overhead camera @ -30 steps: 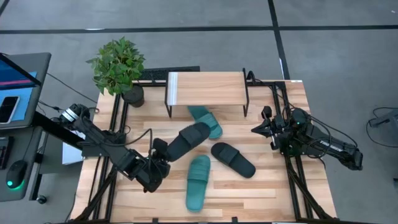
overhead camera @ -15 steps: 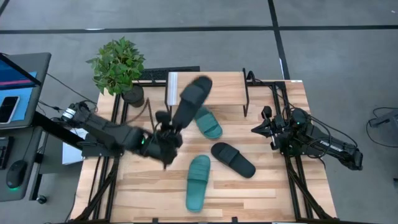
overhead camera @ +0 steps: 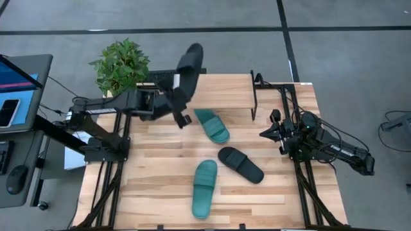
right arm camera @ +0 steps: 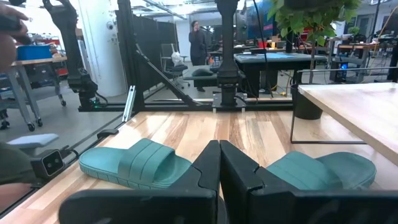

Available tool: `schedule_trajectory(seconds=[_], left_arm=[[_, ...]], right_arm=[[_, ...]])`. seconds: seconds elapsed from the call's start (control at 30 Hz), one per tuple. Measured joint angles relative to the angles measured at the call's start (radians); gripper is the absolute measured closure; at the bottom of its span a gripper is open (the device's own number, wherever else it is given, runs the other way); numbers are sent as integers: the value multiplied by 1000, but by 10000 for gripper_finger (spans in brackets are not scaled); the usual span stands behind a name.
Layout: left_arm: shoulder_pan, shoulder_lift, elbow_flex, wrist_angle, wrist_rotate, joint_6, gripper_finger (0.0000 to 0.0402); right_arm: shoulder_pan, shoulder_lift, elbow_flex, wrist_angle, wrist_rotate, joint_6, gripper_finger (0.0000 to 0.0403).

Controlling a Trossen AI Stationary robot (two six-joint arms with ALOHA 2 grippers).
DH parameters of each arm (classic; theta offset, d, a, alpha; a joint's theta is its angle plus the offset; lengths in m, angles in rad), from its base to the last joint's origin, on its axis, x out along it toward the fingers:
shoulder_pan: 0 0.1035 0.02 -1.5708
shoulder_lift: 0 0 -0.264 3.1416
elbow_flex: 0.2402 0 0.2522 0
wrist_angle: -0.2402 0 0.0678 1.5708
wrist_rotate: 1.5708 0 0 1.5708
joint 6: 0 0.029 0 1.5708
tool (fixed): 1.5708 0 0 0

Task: Pick and place slides into the shelf
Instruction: Put the left black pair of slippers on the shelf

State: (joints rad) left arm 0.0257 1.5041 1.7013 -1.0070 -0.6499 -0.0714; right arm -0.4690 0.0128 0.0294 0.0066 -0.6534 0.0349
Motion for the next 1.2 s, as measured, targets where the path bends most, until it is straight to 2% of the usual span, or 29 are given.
schedule_trajectory(seconds=[0.37, 0.67, 1.2], left_arm=[[29, 72, 17, -147, 96, -70, 381], [51, 153, 17, -242, 104, -97, 381], [75, 184, 17, -309, 105, -182, 381]], right_arm=[[0, 0, 0, 0, 0, 0, 403], [0, 0, 0, 0, 0, 0, 403], [0, 0, 0, 0, 0, 0, 403]])
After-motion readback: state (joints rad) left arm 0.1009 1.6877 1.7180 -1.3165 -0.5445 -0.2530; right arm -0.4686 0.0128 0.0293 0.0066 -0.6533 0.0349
